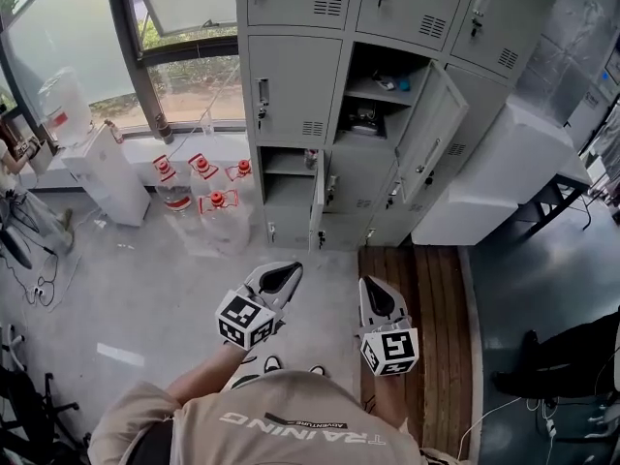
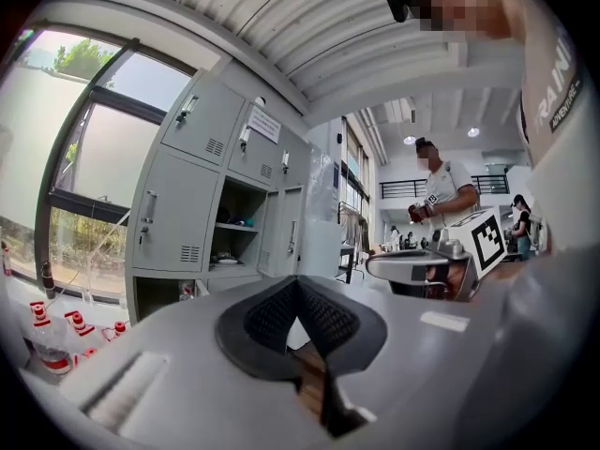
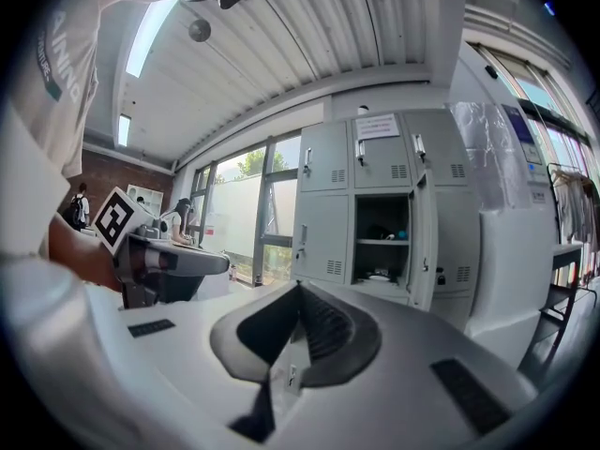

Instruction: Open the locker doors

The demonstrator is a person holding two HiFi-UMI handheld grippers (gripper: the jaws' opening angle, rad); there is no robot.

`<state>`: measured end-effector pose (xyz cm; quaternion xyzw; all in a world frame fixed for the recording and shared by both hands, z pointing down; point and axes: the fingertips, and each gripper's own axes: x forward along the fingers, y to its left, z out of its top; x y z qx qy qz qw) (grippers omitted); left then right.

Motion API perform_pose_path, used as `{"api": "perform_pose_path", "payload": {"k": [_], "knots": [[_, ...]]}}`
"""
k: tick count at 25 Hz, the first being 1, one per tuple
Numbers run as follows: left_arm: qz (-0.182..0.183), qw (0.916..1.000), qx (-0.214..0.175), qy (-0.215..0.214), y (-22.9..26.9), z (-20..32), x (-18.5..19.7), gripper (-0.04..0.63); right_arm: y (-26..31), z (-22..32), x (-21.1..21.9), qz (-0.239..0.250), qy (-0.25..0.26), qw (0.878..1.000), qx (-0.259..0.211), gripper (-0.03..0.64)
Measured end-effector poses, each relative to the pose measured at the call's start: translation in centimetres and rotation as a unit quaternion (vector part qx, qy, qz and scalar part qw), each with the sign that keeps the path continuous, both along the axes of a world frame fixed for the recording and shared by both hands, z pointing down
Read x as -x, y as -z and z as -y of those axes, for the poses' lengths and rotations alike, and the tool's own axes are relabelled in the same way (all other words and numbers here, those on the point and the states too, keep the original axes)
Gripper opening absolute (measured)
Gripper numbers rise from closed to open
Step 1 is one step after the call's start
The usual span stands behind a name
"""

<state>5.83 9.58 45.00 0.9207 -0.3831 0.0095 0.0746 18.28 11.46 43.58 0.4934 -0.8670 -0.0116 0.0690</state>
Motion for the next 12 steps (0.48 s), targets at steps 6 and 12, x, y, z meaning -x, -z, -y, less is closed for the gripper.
{"api": "perform_pose_path", "payload": {"k": [6, 12], "knots": [[-0.003, 1.0, 0.001, 0.001, -0.4, 0.2, -0.2, 0.007, -0.4, -0.4, 0.0, -0.023, 0.002, 1.0, 0.002, 0.012], [0.001, 0.9997, 0.02, -0.011, -1.7, 0.6, -1.0, 0.008, -0.7, -0.7, -1.0, 0.003, -0.014, 1.0, 0.017, 0.012]]}}
